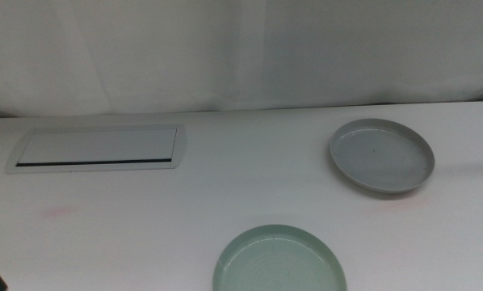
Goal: Stack the three bowls on top of each other.
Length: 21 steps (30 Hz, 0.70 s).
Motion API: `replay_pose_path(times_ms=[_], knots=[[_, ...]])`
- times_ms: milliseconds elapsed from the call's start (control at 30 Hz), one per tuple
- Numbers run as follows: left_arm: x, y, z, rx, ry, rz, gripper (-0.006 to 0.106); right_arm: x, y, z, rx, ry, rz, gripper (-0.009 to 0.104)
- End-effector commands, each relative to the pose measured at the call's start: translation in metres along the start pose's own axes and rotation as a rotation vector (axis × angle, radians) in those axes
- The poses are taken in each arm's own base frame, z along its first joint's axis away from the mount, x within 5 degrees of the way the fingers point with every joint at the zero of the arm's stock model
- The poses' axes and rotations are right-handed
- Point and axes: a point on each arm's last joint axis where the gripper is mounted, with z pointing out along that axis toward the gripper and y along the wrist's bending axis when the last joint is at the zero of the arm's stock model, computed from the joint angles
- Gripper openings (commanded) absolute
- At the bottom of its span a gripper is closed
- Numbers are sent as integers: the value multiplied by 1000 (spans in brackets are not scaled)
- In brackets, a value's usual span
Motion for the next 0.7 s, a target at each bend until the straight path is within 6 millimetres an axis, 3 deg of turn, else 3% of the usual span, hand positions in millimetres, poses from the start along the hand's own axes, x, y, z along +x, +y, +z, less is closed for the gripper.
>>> replay_pose_path(times_ms=[0,200,333,533,667], knots=[[19,-1,-7,10,-59,-42,-1,11,-2,0,9,17,-17,103],[52,-1,-11,15,-93,-42,-1,7,-2,0,8,-3,-17,103],[67,-1,-12,20,-116,-77,-1,-10,2,-1,-2,-22,-6,103],[67,-1,-14,23,-158,-78,-1,-61,13,1,-26,77,-165,103],[67,-1,-14,23,-158,-78,-1,-102,19,16,-18,189,-254,103]])
